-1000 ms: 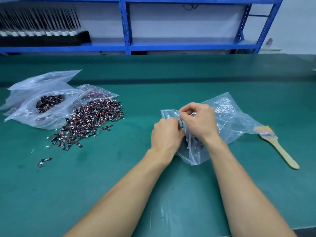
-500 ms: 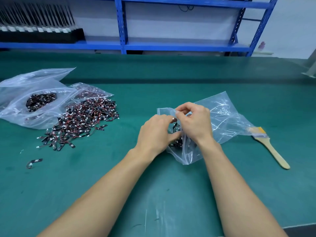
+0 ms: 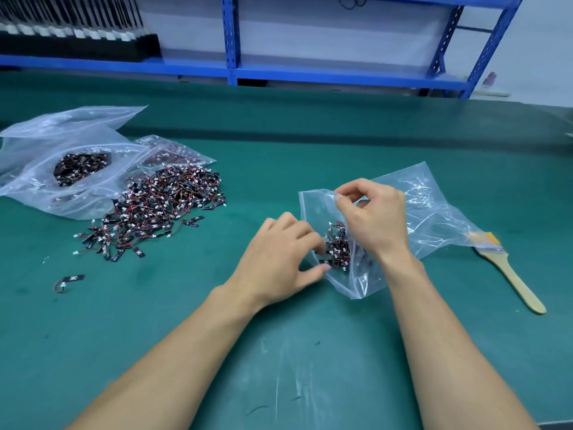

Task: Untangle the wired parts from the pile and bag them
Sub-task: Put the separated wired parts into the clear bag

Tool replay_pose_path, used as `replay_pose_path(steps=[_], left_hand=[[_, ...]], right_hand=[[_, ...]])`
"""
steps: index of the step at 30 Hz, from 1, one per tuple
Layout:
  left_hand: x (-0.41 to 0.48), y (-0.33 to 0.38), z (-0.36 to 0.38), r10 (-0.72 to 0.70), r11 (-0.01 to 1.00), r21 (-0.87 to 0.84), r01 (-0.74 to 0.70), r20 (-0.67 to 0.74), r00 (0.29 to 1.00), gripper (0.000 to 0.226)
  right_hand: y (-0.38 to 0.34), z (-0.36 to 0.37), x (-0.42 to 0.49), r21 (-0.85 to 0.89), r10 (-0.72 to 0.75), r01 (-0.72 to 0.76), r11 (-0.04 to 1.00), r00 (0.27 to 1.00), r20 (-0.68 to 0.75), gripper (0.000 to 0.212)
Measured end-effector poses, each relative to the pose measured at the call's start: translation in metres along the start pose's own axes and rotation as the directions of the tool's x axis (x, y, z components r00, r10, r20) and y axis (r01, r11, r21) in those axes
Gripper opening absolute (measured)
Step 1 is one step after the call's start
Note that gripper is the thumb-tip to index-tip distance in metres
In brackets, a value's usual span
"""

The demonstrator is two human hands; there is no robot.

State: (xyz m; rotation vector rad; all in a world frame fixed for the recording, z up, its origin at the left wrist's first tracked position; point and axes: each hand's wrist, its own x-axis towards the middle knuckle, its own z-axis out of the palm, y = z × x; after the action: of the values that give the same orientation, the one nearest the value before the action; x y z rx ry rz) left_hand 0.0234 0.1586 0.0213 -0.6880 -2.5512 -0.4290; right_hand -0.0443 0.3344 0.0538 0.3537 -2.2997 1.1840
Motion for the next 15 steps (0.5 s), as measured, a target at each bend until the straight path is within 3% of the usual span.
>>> replay_pose_path(steps=[3, 10, 12, 15], left_hand=[[0.005, 0.009, 0.008, 0.079, 0.995, 0.054, -0.085, 0.106, 0.991, 0.033], [0.007, 0.021, 0.016, 0.127, 0.991, -0.067, -0.113, 0.264, 0.956, 0.053], [0.005, 0.015, 0.012, 0.114, 0.991, -0.097, -0.092, 0.255, 0.960, 0.049], [-0.002, 0.005, 0.002, 0.123, 0.987, -0.131, -0.095, 0.219, 0.968, 0.041]], right_hand=[[-0.003, 0.001, -0.002, -0.012, -0.014, 0.014, 1.000, 1.000, 0.023, 0.007], [-0.012, 0.000, -0.005, -0.001, -0.056, 0.056, 0.998, 0.998, 0.006, 0.006], [-0.012, -0.001, -0.006, -0.043, -0.073, 0.076, 0.996, 0.996, 0.060, 0.009], [-0.014, 0.001, -0.007, -0.117, -0.114, 0.142, 0.983, 0.968, 0.223, 0.035]])
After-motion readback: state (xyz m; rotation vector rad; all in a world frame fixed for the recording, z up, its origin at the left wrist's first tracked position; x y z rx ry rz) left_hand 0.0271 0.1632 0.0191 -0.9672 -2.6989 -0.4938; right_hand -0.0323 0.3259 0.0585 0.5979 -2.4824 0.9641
